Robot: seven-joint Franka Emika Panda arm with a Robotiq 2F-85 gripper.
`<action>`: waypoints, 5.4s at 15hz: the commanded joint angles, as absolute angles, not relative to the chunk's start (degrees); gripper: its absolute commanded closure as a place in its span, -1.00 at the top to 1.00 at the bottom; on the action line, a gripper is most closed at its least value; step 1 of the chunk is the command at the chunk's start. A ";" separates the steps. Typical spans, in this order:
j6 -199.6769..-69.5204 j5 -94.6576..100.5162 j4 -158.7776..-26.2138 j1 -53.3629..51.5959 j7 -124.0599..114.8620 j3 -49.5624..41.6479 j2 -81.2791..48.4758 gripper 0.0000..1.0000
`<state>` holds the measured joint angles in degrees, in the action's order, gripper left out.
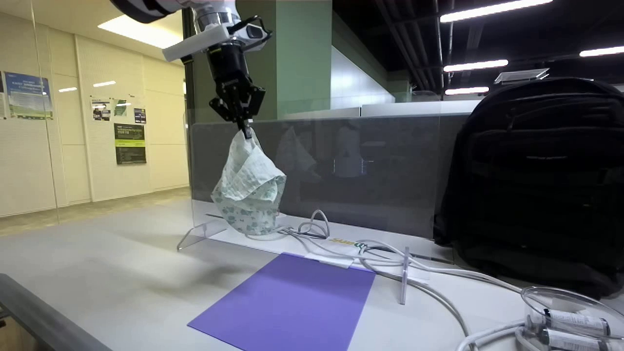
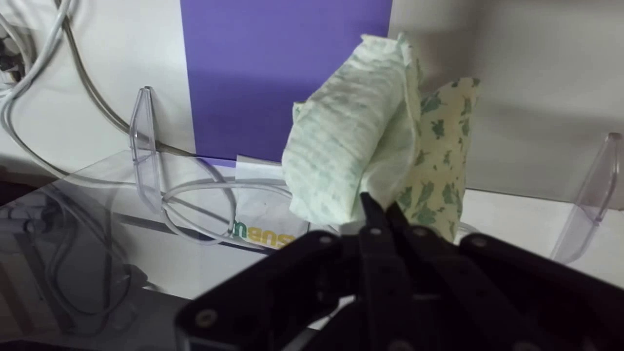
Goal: Hang the cloth on the glass barrier
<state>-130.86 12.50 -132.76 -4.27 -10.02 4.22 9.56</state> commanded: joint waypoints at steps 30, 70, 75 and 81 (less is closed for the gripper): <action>-138.38 8.27 -125.57 0.10 -32.85 8.24 9.80 0.11; -159.89 13.78 -140.06 -1.65 -9.25 1.19 -3.93 1.00; -169.58 16.01 -144.19 -1.63 -9.69 -1.63 -8.14 1.00; -178.62 18.14 -141.97 -0.80 -10.32 -6.08 -16.26 1.00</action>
<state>-175.80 17.42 -143.73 -0.79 -9.55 -4.42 -13.07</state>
